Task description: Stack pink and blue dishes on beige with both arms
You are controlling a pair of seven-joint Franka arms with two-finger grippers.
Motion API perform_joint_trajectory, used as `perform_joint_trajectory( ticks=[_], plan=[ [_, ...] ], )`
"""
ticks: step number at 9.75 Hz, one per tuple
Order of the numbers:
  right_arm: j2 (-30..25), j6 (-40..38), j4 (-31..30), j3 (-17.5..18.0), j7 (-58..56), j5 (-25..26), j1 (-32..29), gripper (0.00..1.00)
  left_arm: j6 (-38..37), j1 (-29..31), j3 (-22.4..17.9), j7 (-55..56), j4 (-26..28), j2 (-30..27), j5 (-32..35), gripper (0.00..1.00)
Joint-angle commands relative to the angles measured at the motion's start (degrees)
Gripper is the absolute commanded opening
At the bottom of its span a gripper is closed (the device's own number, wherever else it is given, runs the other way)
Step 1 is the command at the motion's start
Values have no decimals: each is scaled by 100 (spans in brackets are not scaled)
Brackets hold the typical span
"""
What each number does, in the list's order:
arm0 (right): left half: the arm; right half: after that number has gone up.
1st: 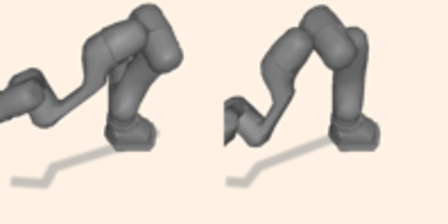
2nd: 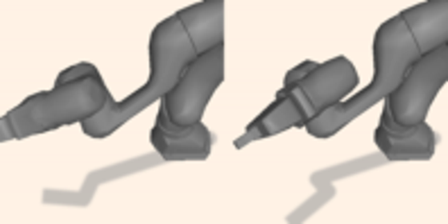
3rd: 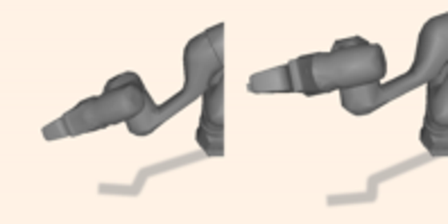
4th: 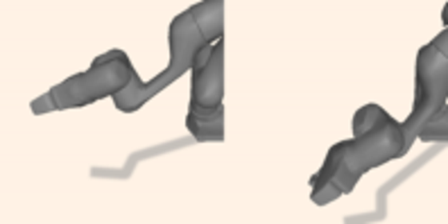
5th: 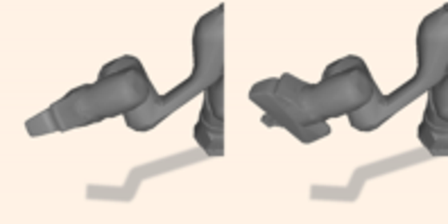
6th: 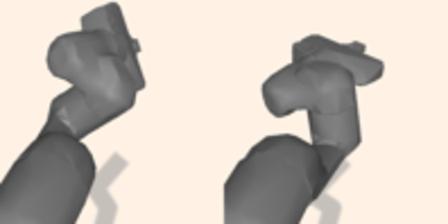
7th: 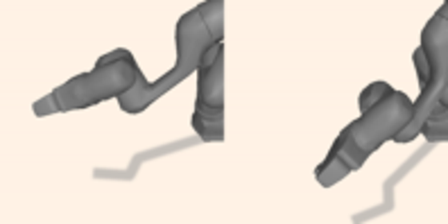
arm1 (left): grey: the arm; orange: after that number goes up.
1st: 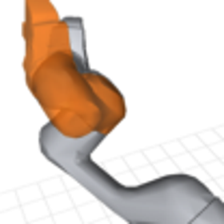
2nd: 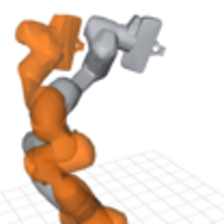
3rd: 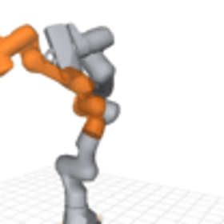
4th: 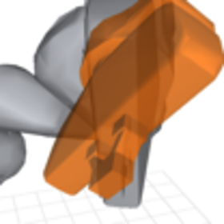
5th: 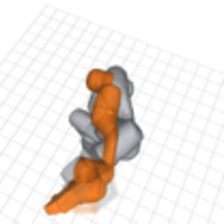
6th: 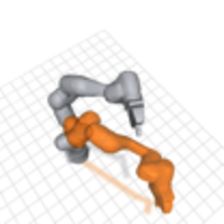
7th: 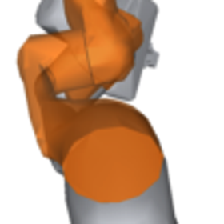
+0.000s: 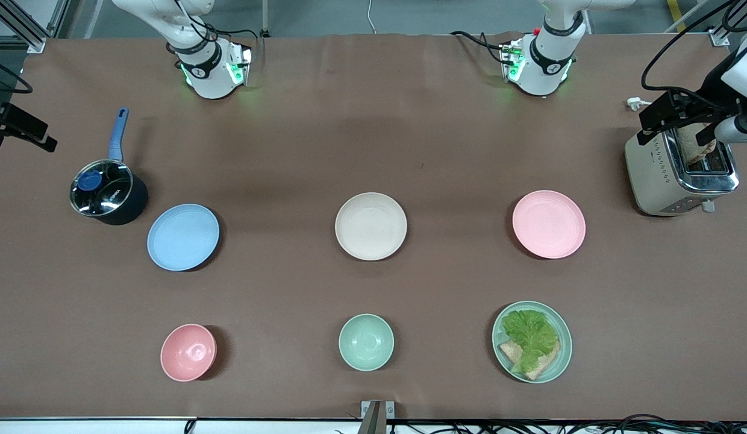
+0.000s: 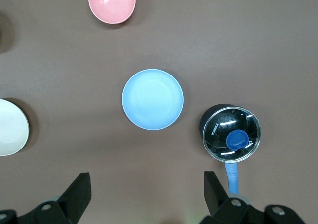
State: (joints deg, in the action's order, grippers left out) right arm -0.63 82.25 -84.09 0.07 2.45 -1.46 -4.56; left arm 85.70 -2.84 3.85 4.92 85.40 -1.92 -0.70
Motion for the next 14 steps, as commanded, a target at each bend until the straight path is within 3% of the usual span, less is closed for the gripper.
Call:
perform_joint_trajectory(
  ticks=[1,4,6,8,10,12,14],
  plan=[
    [54,-86,112,2,-70,93,-19,100,131,82,72,79,302,-81,-87,100],
    [54,-86,112,2,-96,93,-19,100,87,108,-7,-52,293,-28,-149,100],
    [324,-33,138,11,-166,241,-2,100,96,99,-322,-88,363,33,-342,98],
    [510,184,-176,20,-158,278,68,100,498,38,-1058,-630,617,191,-990,96],
    [808,1174,-990,2,-166,269,25,100,1321,90,-1123,-1122,1361,306,-993,100],
    [906,2281,-1966,-251,-523,25,-19,100,2822,152,-1307,-2507,2616,420,-1133,100],
    [1300,2996,-2417,-769,-1542,-608,-19,100,3355,170,-1317,-3292,2816,1067,-1440,100]
  ],
)
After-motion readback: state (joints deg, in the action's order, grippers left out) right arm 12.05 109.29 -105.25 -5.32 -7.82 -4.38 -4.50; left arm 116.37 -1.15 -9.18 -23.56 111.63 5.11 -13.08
